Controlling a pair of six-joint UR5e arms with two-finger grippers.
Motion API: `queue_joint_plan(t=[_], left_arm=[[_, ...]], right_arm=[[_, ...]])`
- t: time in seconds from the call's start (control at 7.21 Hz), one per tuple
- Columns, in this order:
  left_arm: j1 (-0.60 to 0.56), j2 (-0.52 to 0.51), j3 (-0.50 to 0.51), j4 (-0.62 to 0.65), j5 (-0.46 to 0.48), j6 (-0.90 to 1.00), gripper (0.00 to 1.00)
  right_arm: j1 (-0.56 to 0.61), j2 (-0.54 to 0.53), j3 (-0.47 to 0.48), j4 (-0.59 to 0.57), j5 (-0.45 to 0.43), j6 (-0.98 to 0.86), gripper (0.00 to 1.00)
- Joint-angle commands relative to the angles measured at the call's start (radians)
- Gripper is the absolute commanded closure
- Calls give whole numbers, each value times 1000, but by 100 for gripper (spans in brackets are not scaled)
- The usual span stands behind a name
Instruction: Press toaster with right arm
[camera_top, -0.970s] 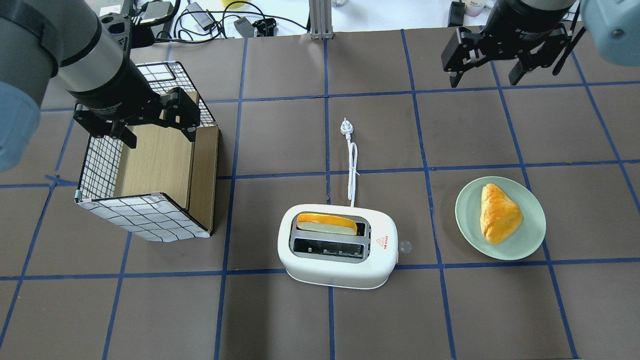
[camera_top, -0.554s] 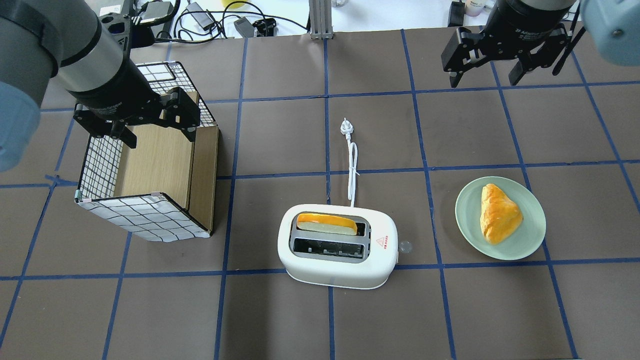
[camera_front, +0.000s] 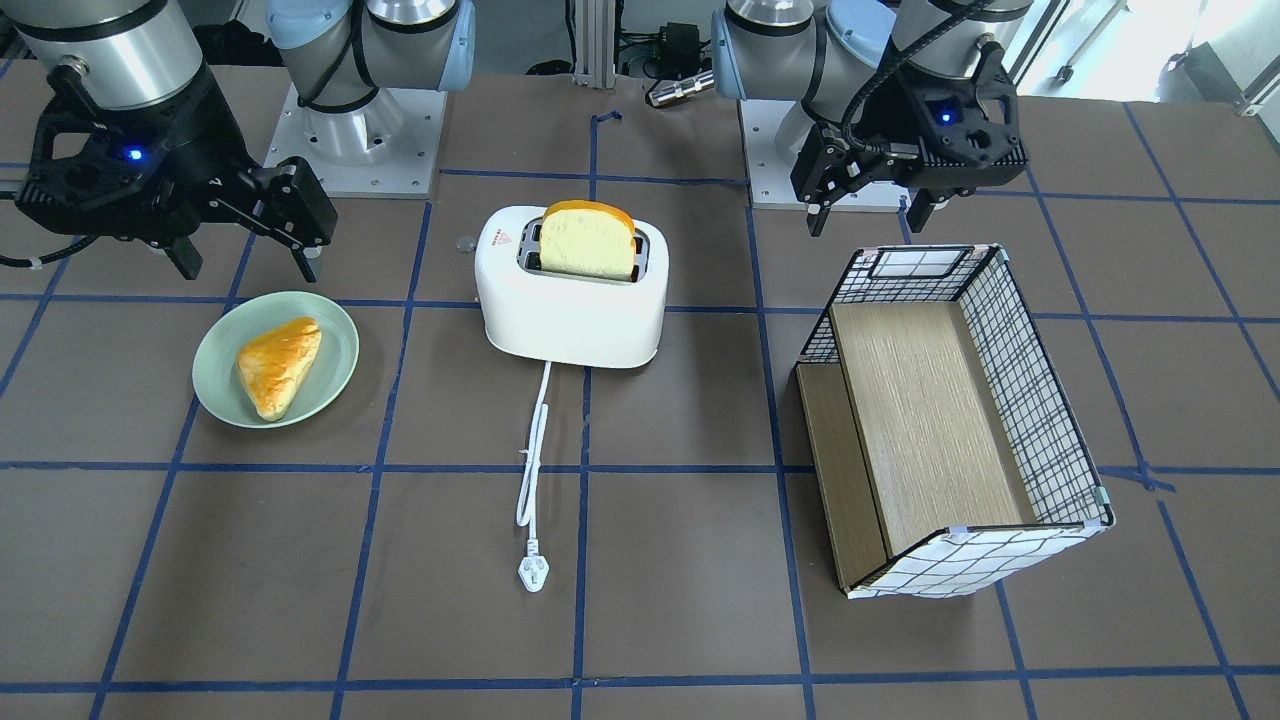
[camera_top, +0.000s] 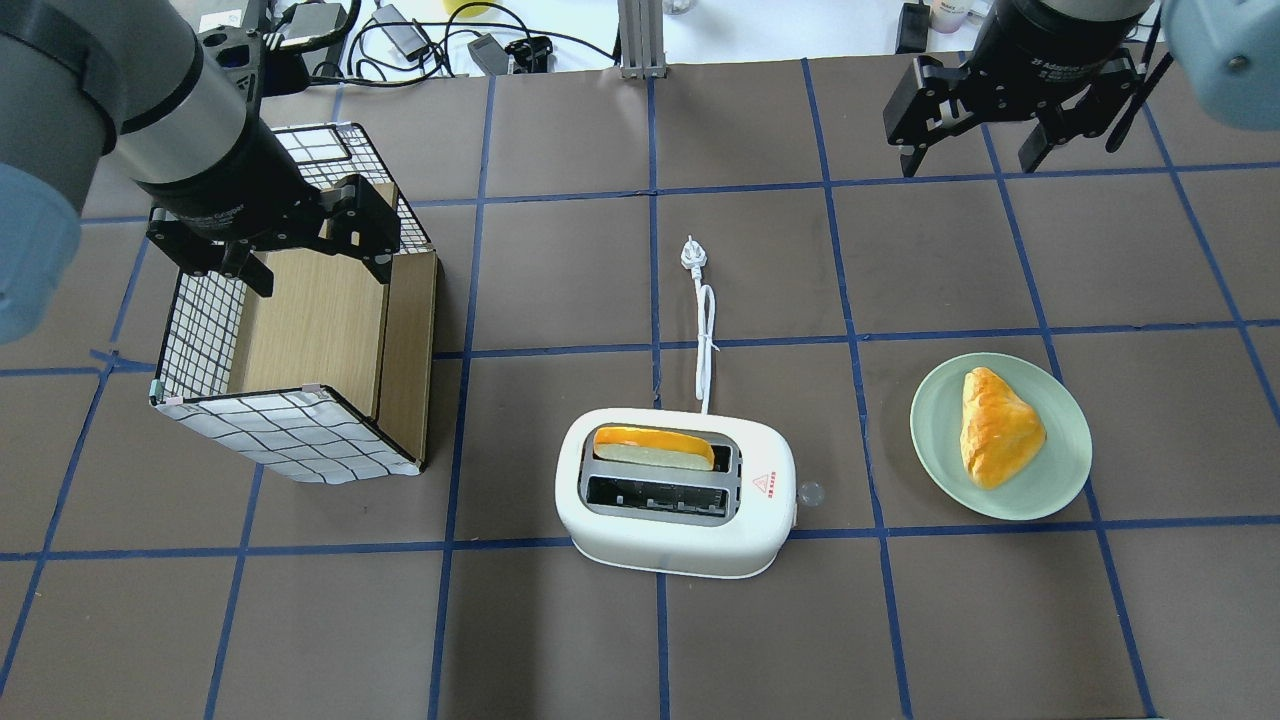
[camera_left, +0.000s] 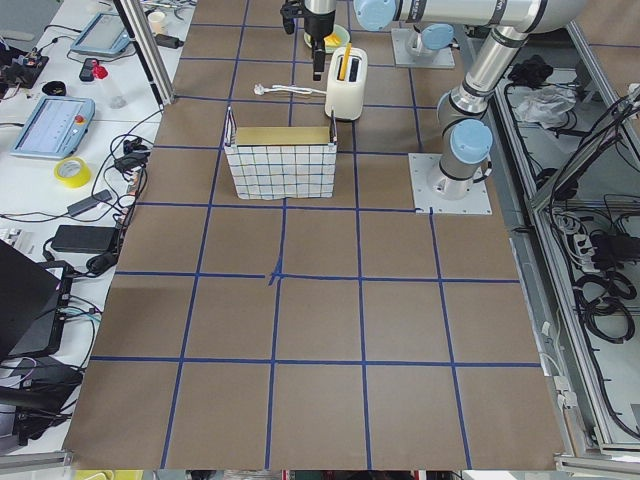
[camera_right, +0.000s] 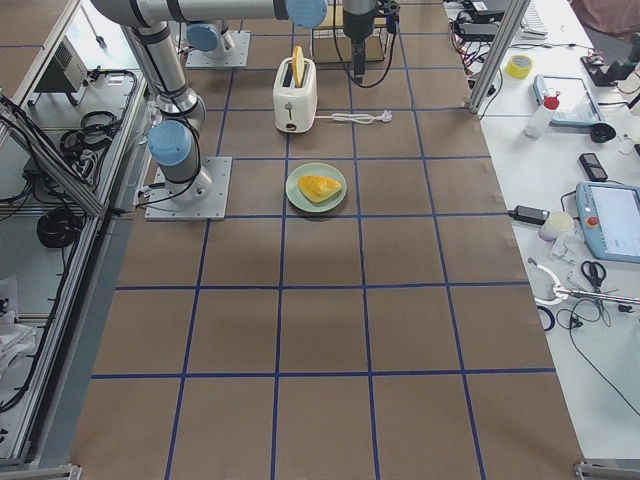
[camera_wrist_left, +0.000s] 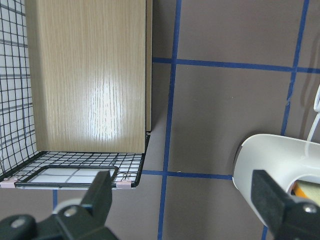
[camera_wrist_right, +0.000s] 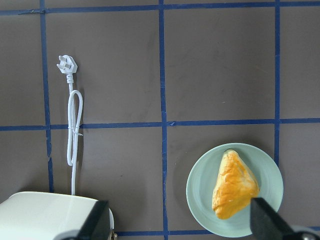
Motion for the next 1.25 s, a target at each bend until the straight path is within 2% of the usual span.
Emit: queue_joint_plan(t=[0.0, 0.14, 0.28, 0.55, 0.97, 1.11], left_arm=[[0, 0, 0, 0, 0, 0, 0], [0, 0, 0, 0, 0, 0, 0], [0, 0, 0, 0, 0, 0, 0], [0, 0, 0, 0, 0, 0, 0], [0, 0, 0, 0, 0, 0, 0], [0, 0, 0, 1, 0, 0, 0]], right_arm=[[1, -19, 7, 100, 1, 3, 81], [1, -24, 10, 172, 3, 7, 100], [1, -27, 22, 191, 9, 35, 100], [1, -73, 131, 190, 25, 63, 100], [1, -90, 215, 188, 108, 53, 100], [1, -89, 243, 185, 177, 46, 100]])
